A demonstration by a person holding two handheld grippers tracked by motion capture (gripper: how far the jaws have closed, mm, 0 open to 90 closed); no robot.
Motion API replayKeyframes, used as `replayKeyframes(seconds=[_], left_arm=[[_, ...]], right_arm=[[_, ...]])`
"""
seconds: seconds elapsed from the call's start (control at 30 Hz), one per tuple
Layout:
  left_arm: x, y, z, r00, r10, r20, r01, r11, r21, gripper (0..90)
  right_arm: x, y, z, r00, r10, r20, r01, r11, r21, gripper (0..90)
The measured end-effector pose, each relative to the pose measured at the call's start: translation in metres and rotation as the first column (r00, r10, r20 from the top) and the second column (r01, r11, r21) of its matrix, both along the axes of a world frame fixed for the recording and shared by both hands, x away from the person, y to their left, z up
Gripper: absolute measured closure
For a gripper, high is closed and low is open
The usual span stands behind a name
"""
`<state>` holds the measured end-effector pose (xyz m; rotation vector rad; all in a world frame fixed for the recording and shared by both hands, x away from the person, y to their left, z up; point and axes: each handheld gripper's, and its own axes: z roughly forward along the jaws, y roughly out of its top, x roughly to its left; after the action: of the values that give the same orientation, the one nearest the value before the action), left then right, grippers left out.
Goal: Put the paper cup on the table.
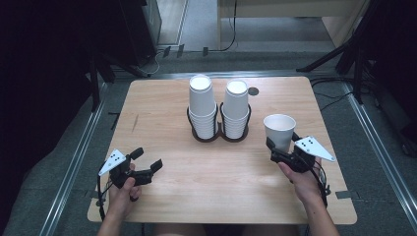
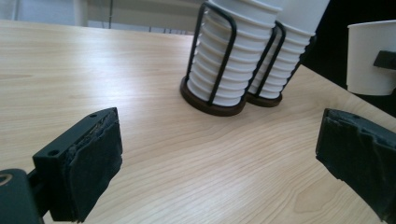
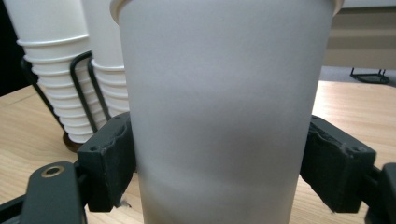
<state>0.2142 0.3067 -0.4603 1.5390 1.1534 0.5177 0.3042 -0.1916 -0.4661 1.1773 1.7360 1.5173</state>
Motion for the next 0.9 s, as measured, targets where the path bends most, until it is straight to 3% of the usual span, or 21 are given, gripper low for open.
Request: replayKeyframes(seconds=[0.37, 0.73, 0.9], left_arm=[[0.007, 0.012, -0.016, 0.9978, 0.048, -0.046, -0.047, 0.9987, 0.017, 0.6], [0.012, 0.015, -0.022, 0.9950, 0.070, -0.071, -0.070, 0.9975, 0.009, 0.5], [0.014, 0.014, -0.023, 0.9940, 0.076, -0.079, -0.076, 0.9971, 0.007, 0.5]], right_arm=[[0.012, -0.001, -0.014, 0.9991, -0.030, -0.031, 0.030, 0.999, -0.012, 18.6], [0.031, -0.006, -0.029, 0.9940, -0.084, -0.070, 0.086, 0.996, 0.018, 19.0], [0.037, -0.004, -0.035, 0.9903, -0.114, -0.080, 0.113, 0.993, -0.016, 19.0]])
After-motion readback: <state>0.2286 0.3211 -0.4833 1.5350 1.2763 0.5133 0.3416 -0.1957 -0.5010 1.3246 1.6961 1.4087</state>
